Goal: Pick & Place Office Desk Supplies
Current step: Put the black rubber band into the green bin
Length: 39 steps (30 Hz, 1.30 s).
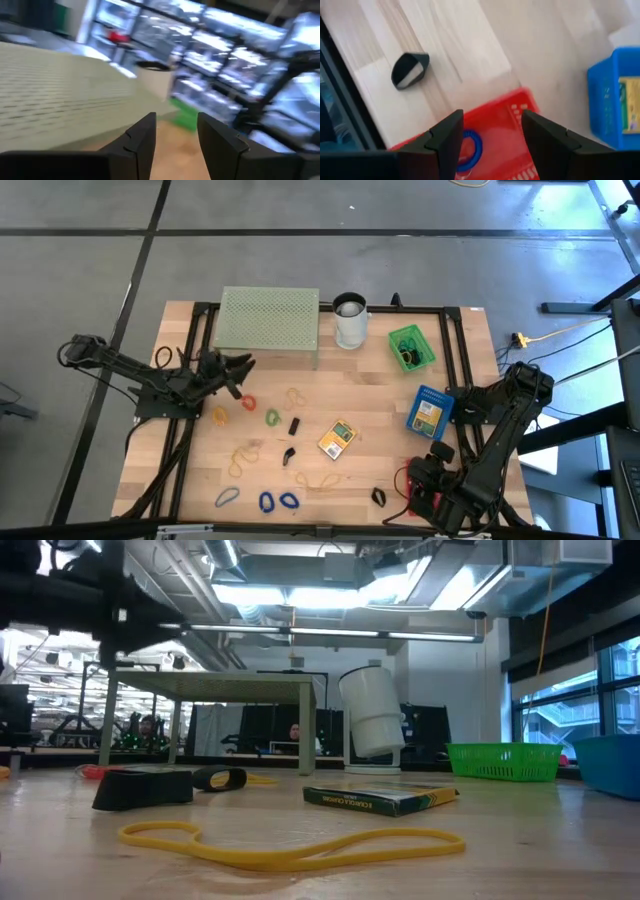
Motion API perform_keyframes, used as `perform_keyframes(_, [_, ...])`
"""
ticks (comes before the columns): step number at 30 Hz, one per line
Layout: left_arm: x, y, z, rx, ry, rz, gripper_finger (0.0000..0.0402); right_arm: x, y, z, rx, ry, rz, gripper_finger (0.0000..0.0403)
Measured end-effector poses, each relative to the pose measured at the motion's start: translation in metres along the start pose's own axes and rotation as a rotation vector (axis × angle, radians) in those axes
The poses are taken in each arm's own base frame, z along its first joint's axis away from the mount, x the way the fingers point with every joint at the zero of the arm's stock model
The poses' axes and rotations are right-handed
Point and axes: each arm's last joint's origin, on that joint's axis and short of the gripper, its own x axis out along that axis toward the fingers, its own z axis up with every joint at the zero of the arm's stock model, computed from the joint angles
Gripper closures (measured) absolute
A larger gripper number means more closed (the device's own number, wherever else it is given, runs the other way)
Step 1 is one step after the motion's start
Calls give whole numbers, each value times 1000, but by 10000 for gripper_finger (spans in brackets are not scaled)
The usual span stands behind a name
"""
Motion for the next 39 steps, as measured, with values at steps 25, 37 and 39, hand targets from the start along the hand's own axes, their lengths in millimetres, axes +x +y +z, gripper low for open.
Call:
perform_keyframes(25, [72,-94,-24,282,325,-410,263,11,-5,30,-224,-76,-62,200])
perform_keyframes(37, [82,-142,-73,495,677,-375,235,15,-8,41,-329,-161,-116,200])
perform_keyframes(39, [81,-147,-73,547,751,-285,222,15,-9,43,-329,-170,-123,200])
